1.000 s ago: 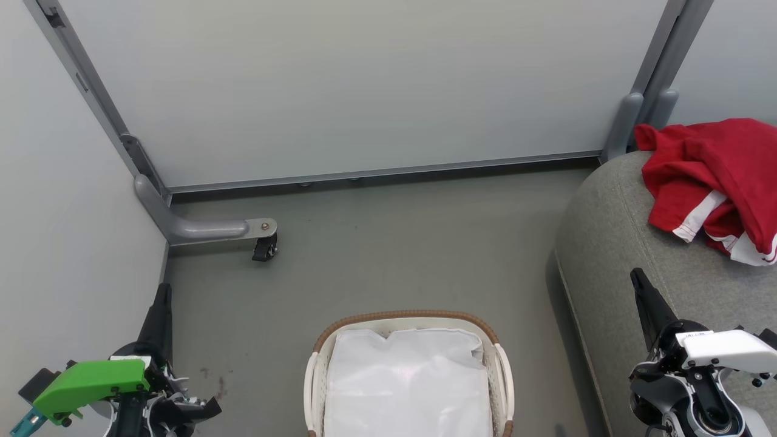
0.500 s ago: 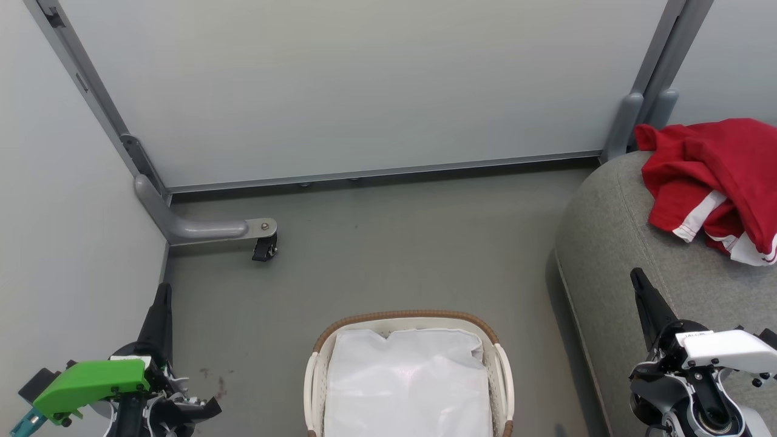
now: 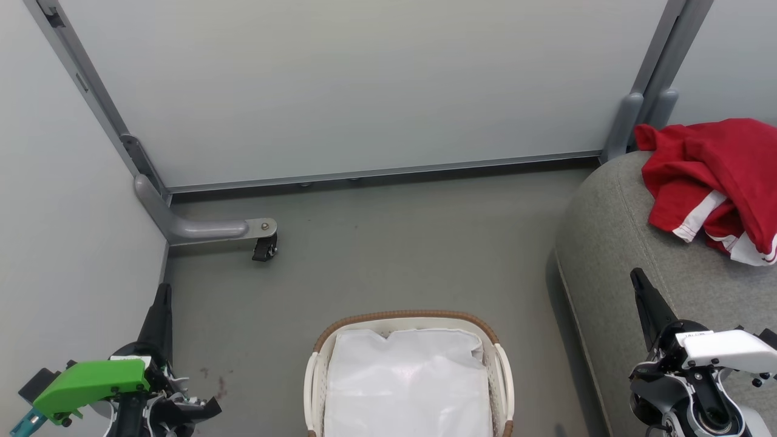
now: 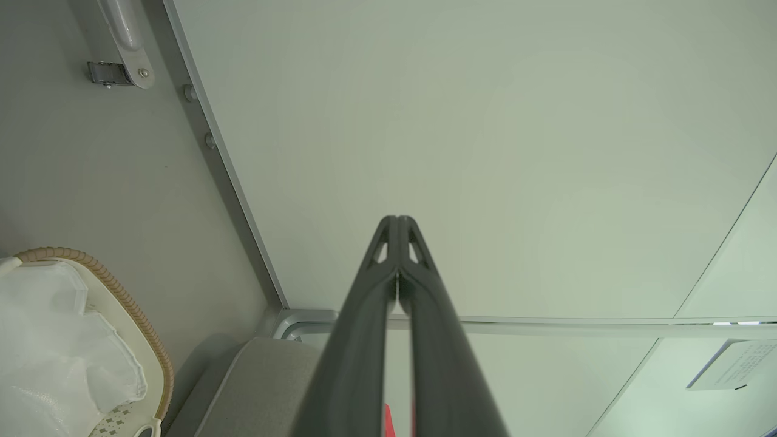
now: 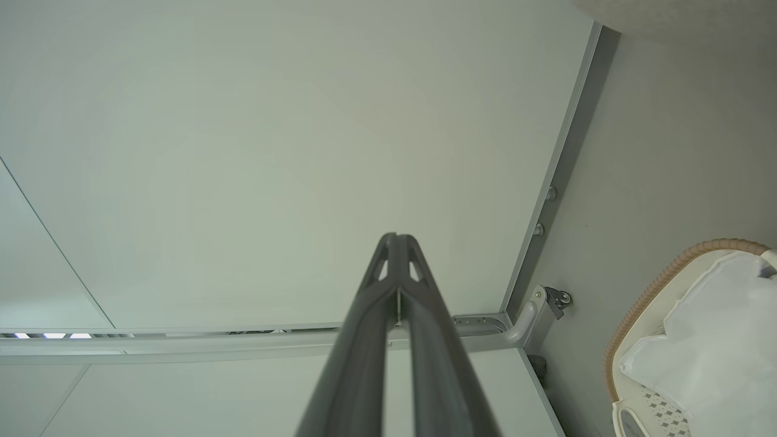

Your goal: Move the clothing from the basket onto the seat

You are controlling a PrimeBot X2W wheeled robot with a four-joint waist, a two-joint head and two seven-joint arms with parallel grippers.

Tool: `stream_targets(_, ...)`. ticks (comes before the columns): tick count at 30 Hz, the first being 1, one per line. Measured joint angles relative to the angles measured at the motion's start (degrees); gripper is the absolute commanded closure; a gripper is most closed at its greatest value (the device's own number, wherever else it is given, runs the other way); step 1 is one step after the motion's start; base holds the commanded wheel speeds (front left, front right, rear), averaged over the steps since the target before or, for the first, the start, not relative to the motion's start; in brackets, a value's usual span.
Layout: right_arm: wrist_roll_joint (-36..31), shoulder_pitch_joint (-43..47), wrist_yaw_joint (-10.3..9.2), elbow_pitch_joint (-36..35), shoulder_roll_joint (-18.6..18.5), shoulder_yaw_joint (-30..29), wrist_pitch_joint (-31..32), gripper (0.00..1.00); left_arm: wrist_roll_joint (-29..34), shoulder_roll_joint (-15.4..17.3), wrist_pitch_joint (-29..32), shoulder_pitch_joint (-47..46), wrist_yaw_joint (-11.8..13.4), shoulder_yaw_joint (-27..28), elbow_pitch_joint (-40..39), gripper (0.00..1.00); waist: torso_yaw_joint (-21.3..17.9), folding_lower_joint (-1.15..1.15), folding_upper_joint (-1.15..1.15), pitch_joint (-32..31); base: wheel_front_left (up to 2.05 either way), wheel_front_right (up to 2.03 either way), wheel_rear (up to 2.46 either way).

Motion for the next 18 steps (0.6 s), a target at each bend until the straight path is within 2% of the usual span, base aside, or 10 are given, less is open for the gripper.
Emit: stream_targets(18,0.0,0.0,0.01,0.0,0.0,0.0,0.0,1.0,0.0,0.0,0.0,0.0,0.0,0.0,-0.01,1.0,0.0,0.0,0.0,0.0,0.0,0.0,0.0)
